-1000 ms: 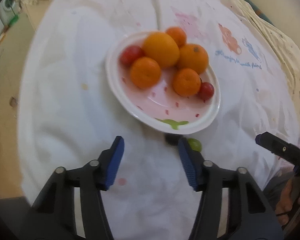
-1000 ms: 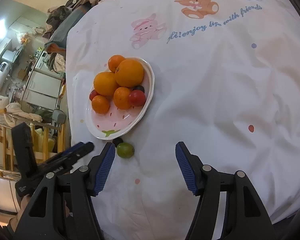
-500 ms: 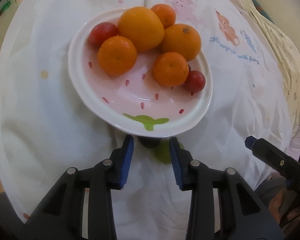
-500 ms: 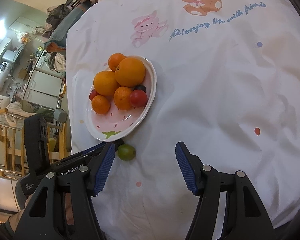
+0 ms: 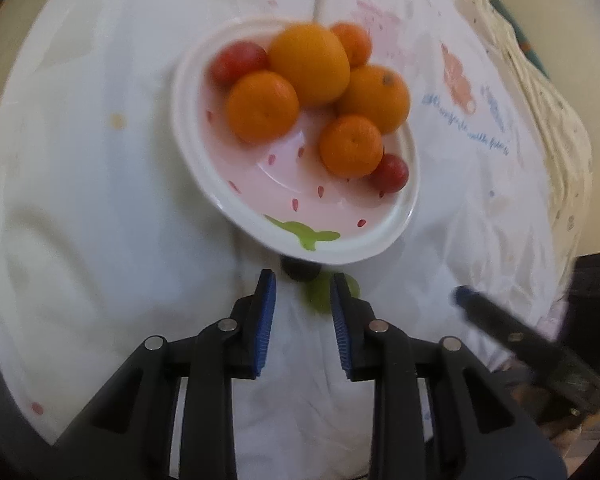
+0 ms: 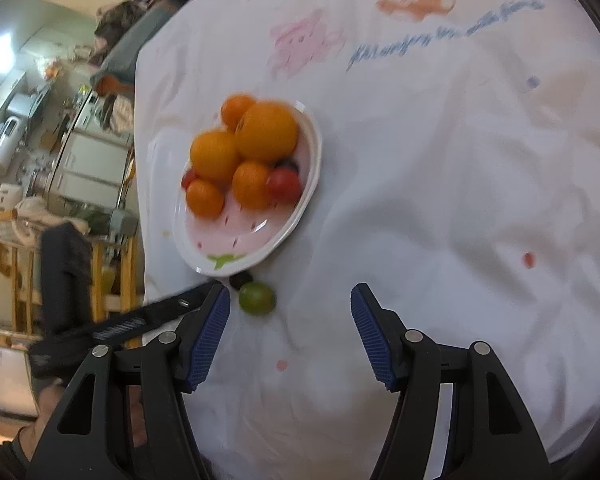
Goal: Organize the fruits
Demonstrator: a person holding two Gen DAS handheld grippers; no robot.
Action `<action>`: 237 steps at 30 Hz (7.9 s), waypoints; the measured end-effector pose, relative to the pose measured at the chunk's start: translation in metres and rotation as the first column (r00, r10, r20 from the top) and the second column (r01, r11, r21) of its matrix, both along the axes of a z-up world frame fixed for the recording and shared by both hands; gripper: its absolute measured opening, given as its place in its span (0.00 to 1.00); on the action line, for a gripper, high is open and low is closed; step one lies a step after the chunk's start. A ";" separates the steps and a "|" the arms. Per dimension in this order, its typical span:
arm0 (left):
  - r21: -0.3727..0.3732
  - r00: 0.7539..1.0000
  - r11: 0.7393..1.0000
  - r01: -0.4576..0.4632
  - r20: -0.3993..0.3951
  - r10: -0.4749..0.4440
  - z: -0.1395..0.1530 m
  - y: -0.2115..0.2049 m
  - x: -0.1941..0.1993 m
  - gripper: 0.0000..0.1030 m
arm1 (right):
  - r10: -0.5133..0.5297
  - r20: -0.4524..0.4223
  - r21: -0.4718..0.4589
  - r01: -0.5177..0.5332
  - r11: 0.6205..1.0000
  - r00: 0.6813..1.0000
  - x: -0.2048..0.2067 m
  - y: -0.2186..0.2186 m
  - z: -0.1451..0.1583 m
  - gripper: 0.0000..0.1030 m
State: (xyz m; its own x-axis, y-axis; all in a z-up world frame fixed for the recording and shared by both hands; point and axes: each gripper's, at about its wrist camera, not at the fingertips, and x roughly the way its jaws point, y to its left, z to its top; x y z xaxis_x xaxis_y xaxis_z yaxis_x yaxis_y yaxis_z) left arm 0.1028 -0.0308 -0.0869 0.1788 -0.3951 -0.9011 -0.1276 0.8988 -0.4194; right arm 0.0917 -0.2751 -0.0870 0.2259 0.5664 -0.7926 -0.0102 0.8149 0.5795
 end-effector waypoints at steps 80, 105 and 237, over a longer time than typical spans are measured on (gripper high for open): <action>0.298 0.958 0.953 0.060 0.252 -0.139 0.068 -0.012 0.015 0.19 | -0.031 0.247 0.064 0.016 0.998 0.968 0.004 -0.020 0.063 0.30; 0.249 0.976 0.964 0.095 0.169 -0.140 0.018 -0.046 0.047 0.81 | -0.020 0.223 0.040 0.011 0.999 0.975 0.016 -0.019 0.052 0.30; 0.340 0.805 0.921 -0.189 0.592 -0.053 0.124 0.020 -0.091 1.00 | 0.016 0.559 -0.293 0.180 0.939 0.829 -0.068 0.029 0.097 1.00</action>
State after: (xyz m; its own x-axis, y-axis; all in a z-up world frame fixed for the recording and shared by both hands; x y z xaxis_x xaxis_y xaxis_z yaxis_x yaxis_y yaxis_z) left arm 0.0115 -0.0108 0.0367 0.7259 -0.0259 -0.6873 -0.0366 0.9964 -0.0762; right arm 0.0232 -0.2462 0.0104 0.7092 0.2630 -0.6542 -0.1686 0.9642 0.2048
